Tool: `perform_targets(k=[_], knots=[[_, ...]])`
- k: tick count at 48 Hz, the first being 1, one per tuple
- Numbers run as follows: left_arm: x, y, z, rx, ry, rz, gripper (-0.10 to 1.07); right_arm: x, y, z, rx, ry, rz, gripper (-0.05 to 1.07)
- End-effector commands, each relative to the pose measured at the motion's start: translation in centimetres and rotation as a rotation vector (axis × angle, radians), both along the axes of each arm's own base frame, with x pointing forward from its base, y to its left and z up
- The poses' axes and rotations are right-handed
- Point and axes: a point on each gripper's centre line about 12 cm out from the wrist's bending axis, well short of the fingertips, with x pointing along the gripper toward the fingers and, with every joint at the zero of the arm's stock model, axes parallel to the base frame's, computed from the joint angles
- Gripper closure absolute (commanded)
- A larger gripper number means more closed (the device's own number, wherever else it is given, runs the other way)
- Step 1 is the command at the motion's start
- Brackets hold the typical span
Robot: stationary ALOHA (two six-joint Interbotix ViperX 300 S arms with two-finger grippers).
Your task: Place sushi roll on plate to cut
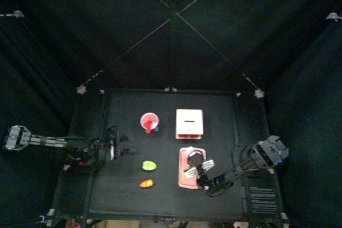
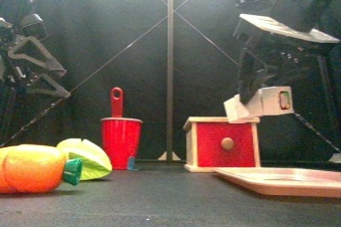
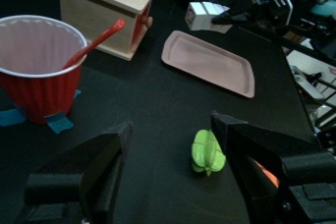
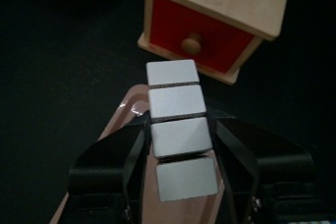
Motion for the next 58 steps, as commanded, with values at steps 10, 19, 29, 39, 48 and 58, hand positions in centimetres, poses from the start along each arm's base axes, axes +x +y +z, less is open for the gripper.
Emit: perform_targets(k=[10, 19, 29, 39, 48, 58], knots=[[0.2, 0.1, 0.4, -0.001, -0.014, 0.004, 0.00, -0.4, 1.6, -1.1, 0.051, -0.237, -0.155, 0.46], [0.2, 0.1, 0.4, 0.000, -0.014, 0.004, 0.00, -0.9, 2.5, -2.9, 0.062, -0.333, -0.231, 0.46], [0.2, 0.1, 0.4, -0.003, -0.014, 0.005, 0.00, -0.9, 3.9, -3.6, 0.054, -0.384, -0.271, 0.46], [0.2, 0.1, 0.4, -0.015, -0.016, 0.014, 0.00, -0.4, 4.8, -4.3, 0.069, -0.385, -0.289, 0.45], [0.2, 0.1, 0.4, -0.016, -0.014, 0.015, 0.00, -1.0, 4.9, -4.3, 0.050, -0.368, -0.340, 0.43], [0.2, 0.1, 0.3, -0.016, -0.013, 0.015, 0.00, -0.5, 5.0, -4.1, 0.043, -0.383, -0.341, 0.37]])
